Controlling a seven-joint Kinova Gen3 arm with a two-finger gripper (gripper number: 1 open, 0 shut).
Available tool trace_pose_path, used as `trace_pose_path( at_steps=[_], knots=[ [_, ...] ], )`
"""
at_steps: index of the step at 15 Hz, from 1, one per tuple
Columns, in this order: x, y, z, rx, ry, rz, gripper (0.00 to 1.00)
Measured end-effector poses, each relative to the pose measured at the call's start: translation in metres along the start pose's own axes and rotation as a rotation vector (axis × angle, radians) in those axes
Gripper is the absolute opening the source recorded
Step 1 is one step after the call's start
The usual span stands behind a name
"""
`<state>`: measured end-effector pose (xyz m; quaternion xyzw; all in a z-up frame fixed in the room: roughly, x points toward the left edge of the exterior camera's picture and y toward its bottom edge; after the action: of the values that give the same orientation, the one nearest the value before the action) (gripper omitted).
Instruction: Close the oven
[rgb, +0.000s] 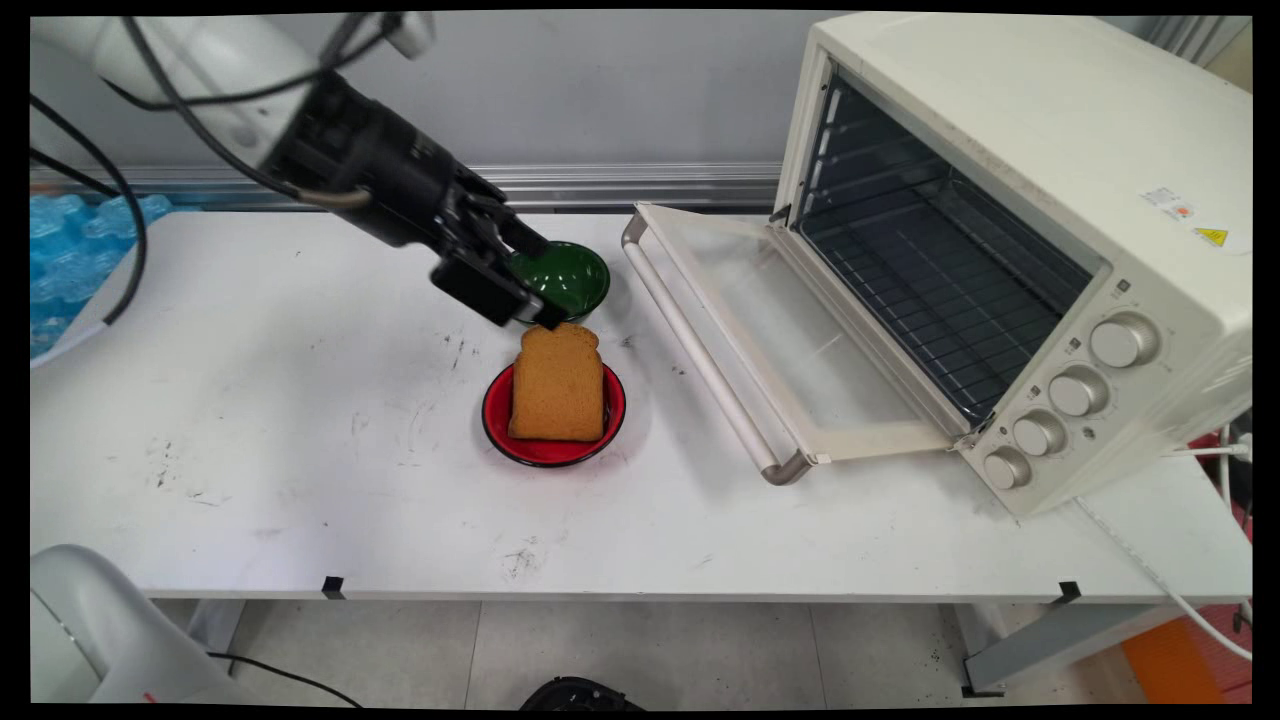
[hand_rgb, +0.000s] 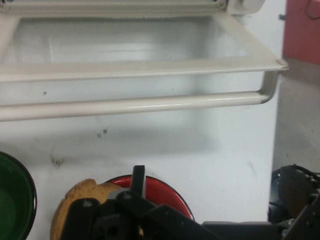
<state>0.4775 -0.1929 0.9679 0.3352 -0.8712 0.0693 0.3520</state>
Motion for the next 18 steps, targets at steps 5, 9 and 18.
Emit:
trace_pose_path(
  at_steps=[5, 9, 18],
  knots=[
    [-0.002, -0.006, 0.044, 0.016, -0.023, 0.005, 1.0],
    [-0.005, -0.014, 0.081, 0.032, -0.043, 0.011, 1.0],
    [-0.008, -0.028, 0.15, 0.051, -0.068, 0.031, 1.0]
  ],
)
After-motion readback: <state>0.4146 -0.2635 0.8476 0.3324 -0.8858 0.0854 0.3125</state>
